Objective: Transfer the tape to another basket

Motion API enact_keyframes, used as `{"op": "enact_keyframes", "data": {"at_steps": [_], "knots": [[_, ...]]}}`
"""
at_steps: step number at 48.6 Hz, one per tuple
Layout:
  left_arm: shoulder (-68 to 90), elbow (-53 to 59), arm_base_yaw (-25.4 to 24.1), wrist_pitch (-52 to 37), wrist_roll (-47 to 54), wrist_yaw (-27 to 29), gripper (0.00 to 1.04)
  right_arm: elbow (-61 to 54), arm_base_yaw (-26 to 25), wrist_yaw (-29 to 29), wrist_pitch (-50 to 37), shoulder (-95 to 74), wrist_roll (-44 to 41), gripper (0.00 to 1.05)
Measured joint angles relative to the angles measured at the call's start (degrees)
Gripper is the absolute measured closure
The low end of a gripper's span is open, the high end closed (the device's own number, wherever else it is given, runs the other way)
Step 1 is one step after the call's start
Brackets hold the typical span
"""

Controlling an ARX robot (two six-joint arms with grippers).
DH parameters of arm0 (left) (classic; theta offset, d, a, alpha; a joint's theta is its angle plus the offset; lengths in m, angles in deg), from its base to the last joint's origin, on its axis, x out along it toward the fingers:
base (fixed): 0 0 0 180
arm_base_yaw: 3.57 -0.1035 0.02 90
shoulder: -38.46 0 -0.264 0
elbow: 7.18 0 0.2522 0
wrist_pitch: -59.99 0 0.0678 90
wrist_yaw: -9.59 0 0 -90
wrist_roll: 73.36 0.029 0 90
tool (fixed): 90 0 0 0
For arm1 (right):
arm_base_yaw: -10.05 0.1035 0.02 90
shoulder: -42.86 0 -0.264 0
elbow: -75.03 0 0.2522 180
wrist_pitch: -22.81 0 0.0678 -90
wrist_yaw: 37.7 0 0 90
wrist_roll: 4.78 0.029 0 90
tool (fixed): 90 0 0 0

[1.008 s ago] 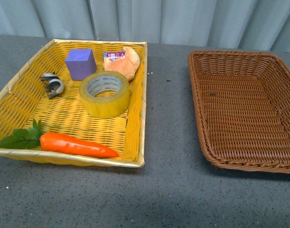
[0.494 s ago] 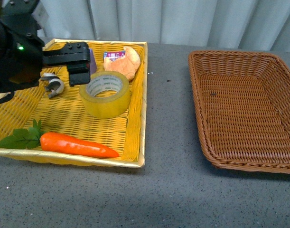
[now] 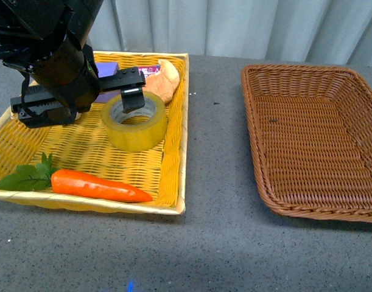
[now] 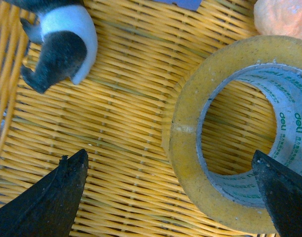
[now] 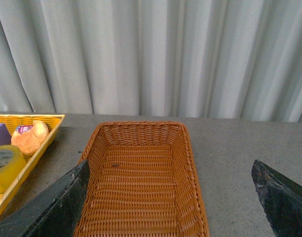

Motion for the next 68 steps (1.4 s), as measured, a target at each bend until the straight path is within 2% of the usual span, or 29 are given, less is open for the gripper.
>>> {"op": "enact_keyframes", "data": {"at_steps": [14,23,30,33,35,40,50,53,59,68], "knots": [[4.0,-4.6,1.0,2.7,-4.0,0.7,0.07,0.0,0.0,0.0,0.0,0.0,0.0,0.09],[4.2,-5.6,1.0,3.2,-4.7,1.3,0.35,0.0,0.0,0.0,0.0,0.0,0.0,0.09],[4.4,-5.9,0.9,3.6,-4.9,0.7,0.64,0.0,0.0,0.0,0.0,0.0,0.0,0.09],[4.5,-6.0,0.9,3.8,-5.1,0.6,0.71,0.0,0.0,0.0,0.0,0.0,0.0,0.09],[4.5,-6.1,0.9,4.1,-5.1,0.6,0.80,0.0,0.0,0.0,0.0,0.0,0.0,0.09],[4.5,-6.6,0.6,4.8,-5.6,-0.2,0.89,0.0,0.0,0.0,0.0,0.0,0.0,0.09],[4.2,-6.3,0.2,3.4,-4.3,-1.2,0.90,0.0,0.0,0.0,0.0,0.0,0.0,0.09],[3.1,-4.8,-0.1,0.6,-0.7,-2.6,0.90,0.0,0.0,0.0,0.0,0.0,0.0,0.09],[-0.7,-3.5,-1.0,-1.0,6.6,-8.7,0.90,0.0,0.0,0.0,0.0,0.0,0.0,0.09],[-7.1,-5.5,-1.2,-1.1,19.5,-13.8,0.90,0.0,0.0,0.0,0.0,0.0,0.0,0.09]]}}
